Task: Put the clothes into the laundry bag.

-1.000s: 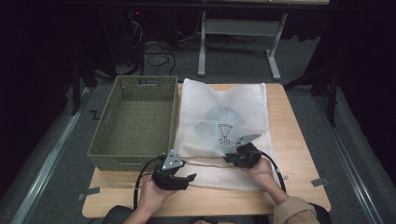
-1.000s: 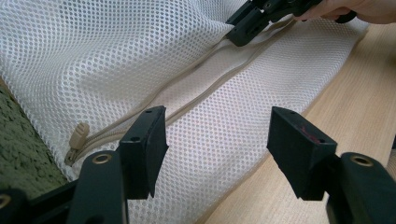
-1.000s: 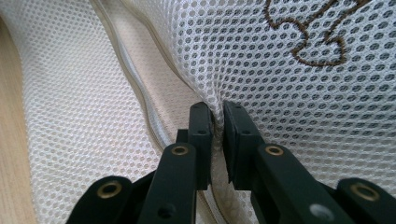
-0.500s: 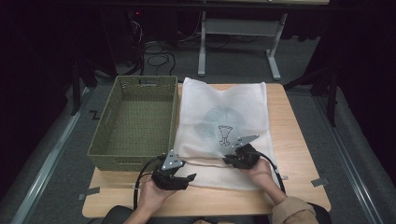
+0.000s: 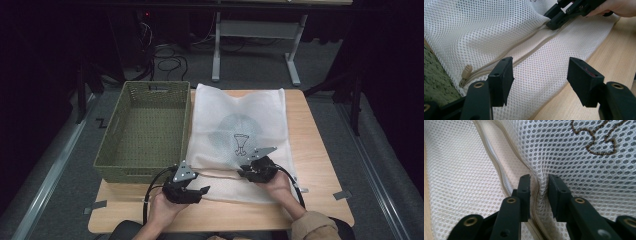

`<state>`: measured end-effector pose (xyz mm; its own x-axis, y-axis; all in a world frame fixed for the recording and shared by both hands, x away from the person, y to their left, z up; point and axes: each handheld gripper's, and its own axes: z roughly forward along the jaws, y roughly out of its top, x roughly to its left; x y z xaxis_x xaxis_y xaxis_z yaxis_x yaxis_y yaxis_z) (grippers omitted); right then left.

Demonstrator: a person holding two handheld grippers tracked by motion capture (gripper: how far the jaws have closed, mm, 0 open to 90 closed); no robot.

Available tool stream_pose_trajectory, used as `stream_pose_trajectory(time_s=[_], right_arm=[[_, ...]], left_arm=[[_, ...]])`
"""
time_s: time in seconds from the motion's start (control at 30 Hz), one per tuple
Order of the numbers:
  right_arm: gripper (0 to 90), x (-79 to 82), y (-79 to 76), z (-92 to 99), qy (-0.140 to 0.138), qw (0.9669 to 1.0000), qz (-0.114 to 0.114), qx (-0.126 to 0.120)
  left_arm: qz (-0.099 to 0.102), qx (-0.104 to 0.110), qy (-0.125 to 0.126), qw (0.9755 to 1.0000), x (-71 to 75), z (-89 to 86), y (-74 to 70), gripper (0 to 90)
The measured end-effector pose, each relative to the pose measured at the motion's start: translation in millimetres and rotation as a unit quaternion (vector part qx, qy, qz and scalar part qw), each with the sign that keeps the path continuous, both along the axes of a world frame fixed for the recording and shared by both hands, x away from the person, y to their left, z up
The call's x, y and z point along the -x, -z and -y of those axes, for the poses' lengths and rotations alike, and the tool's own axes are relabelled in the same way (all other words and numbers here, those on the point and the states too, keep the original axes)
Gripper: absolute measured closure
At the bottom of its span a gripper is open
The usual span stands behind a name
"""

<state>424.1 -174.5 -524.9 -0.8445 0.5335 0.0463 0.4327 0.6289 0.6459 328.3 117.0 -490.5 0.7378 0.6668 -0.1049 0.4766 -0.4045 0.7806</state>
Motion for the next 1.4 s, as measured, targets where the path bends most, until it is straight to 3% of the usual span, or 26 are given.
stream_pose_trajectory(time_s=[0.27,0.53,0.7,0.87,1.27,1.4], right_arm=[[64.0,1.4,-4.5,0.6,0.007,0.9999,0.005,-0.010],[63.8,5.2,-14.2,1.9,0.013,0.9993,0.022,-0.028],[74.8,7.0,-23.3,1.9,0.019,0.9978,0.046,-0.043],[82.6,-1.2,-23.0,-5.8,0.029,0.9978,0.053,-0.027],[83.2,-13.4,-5.5,-19.1,0.031,0.9986,0.042,0.009],[83.4,-14.9,0.4,-21.0,0.030,0.9981,0.043,0.032]], left_arm=[[-0.001,-0.001,0.001,1.0000,0.1,0.1,0.5,38.0],[-0.002,-0.002,0.001,1.0000,-0.1,0.1,1.1,38.0],[-0.003,-0.003,0.002,1.0000,-0.4,0.7,1.6,38.0],[-0.003,-0.003,0.002,1.0000,-0.2,0.3,1.5,38.0],[-0.004,-0.003,0.003,1.0000,-0.3,0.5,1.8,38.0],[-0.003,-0.003,0.003,1.0000,0.1,0.6,1.6,38.0]])
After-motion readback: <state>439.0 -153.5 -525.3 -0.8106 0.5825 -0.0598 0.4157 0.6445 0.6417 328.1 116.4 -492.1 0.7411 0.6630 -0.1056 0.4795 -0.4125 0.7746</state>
